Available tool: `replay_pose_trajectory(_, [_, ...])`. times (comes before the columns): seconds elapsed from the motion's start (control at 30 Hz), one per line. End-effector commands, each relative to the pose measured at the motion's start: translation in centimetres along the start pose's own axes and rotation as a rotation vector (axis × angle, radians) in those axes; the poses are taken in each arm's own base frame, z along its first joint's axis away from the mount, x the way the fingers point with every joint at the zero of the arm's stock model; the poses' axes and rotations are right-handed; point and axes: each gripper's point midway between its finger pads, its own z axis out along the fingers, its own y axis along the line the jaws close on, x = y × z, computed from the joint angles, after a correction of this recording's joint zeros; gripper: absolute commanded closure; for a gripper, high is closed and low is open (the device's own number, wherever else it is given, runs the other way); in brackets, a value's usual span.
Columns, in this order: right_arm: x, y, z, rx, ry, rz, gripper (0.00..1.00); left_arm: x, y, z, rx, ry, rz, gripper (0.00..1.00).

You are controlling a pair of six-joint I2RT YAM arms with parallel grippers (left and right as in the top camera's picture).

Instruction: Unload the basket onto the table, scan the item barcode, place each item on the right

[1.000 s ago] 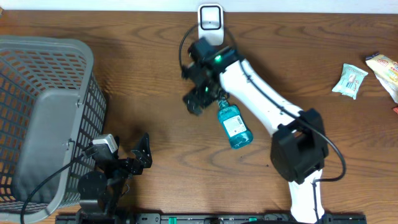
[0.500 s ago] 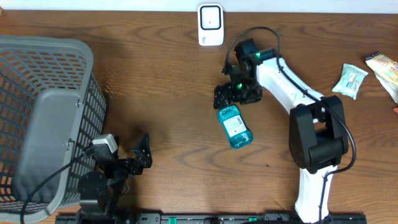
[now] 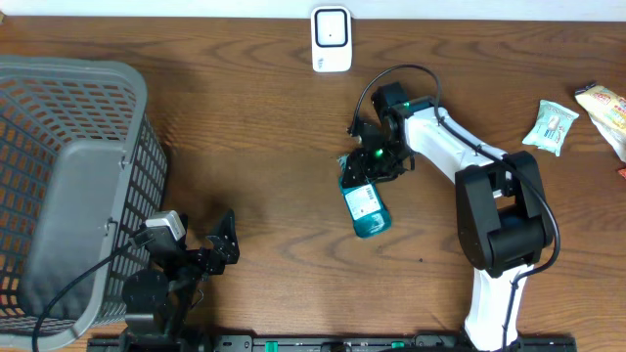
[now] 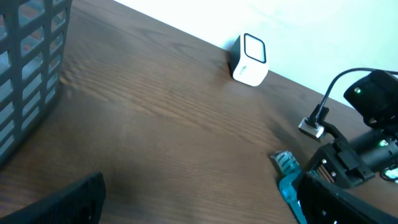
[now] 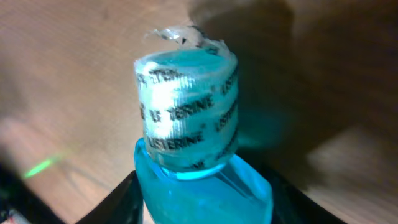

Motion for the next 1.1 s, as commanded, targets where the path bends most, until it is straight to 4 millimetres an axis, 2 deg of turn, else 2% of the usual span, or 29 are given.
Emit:
replay_pose_trajectory(0.0, [2.7, -2.6, 2.3, 0.087, 0.088, -0.003, 0.70, 0.1, -0.3, 0.0, 0.016, 0.005, -0.011, 0.02])
replay_pose_trajectory(0.07, [2.7, -3.2, 2.4, 0.119, 0.086, -0.006, 0.85, 0.1, -0.3, 0.0, 0.016, 0.005, -0.011, 0.02])
replay_pose_trajectory(0.17, [2.2, -4.1, 2.2, 0.176, 0.067, 0.013, 0.97, 0.1, -0.3, 0.0, 0.016, 0.005, -0.011, 0.02])
replay_pose_trajectory(0.4, [1.1, -3.6, 1.0, 0.237, 0.052, 0.048, 0.99, 0.1, -0.3, 0.0, 0.016, 0.005, -0.011, 0.02])
replay_pose_trajectory(0.43, [1.0, -3.4, 0.9, 0.239, 0.053, 0.043, 0.95, 0.1, -0.3, 0.0, 0.016, 0.005, -0.011, 0.02])
replay_pose_trajectory(0.5, [0.7, -2.9, 0.6, 0.238, 0.051, 0.034, 0.75, 0.1, -0.3, 0.0, 0.016, 0.005, -0.011, 0.02])
replay_pose_trajectory(0.6, [-0.3, -2.2, -0.6, 0.237, 0.036, 0.013, 0.55, 0.1, -0.3, 0.0, 0.016, 0.005, -0.011, 0.02])
replay_pose_trajectory(0.77, [-1.7, 0.0, -3.7, 0.213, 0.028, 0.025, 0.46, 0.1, -0.3, 0.0, 0.016, 0.005, -0.011, 0.02])
replay_pose_trajectory(0.83, [-1.6, 2.0, -4.2, 0.133, 0.037, 0.049, 0.39, 0.1, -0.3, 0.0, 0.016, 0.005, -0.011, 0.02])
replay_pose_trajectory(0.9, [-1.0, 4.8, -4.3, 0.011, 0.072, 0.069, 0.39, 0.1, -0.3, 0.0, 0.016, 0.005, -0.011, 0.02])
replay_pose_trajectory(0.97, [-0.5, 6.6, -3.9, -0.048, 0.095, 0.059, 0.40, 0.1, -0.3, 0.0, 0.016, 0.005, -0.011, 0.02])
replay_pose_trajectory(1.07, [0.2, 9.2, -3.0, -0.089, 0.123, 0.013, 0.52, 0.1, -0.3, 0.0, 0.016, 0.005, -0.011, 0.02])
